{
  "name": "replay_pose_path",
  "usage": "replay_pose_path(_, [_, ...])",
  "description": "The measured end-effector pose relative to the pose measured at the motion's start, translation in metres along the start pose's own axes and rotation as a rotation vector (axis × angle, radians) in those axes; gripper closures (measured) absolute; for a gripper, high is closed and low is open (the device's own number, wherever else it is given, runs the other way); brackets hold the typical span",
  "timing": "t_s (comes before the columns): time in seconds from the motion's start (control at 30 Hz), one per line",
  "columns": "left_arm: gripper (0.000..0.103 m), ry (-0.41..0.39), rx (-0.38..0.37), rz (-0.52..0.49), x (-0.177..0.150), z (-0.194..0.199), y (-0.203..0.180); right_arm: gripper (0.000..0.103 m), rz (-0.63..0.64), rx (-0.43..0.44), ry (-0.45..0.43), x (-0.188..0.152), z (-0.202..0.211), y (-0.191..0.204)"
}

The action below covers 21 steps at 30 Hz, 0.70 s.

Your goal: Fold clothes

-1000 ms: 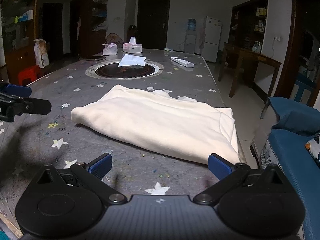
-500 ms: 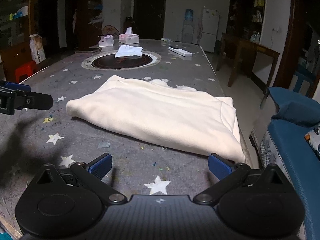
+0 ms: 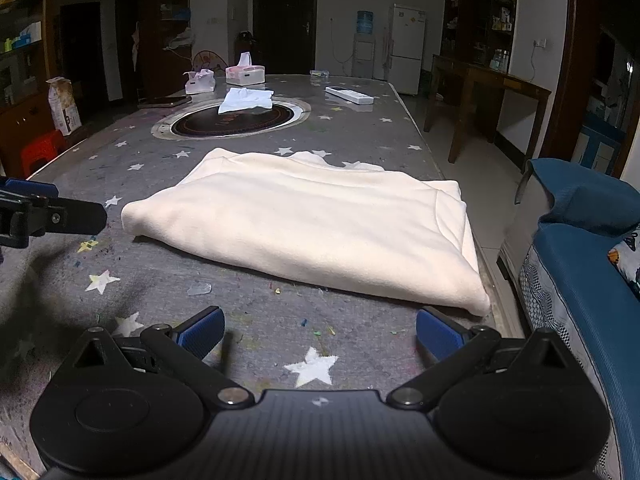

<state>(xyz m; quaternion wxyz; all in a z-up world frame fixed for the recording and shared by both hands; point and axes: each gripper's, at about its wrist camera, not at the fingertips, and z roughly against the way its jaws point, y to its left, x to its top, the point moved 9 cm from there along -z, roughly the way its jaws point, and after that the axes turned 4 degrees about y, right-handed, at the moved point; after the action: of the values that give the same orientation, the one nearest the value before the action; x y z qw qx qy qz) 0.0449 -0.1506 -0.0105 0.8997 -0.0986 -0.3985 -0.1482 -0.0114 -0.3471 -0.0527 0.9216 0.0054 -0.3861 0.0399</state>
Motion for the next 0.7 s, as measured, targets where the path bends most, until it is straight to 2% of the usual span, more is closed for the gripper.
replay_pose_path(0.7, [0.0, 0.024, -0.015, -0.018, -0.006, -0.003, -0.015, 0.0, -0.05, -0.015, 0.0, -0.001, -0.001, -0.008])
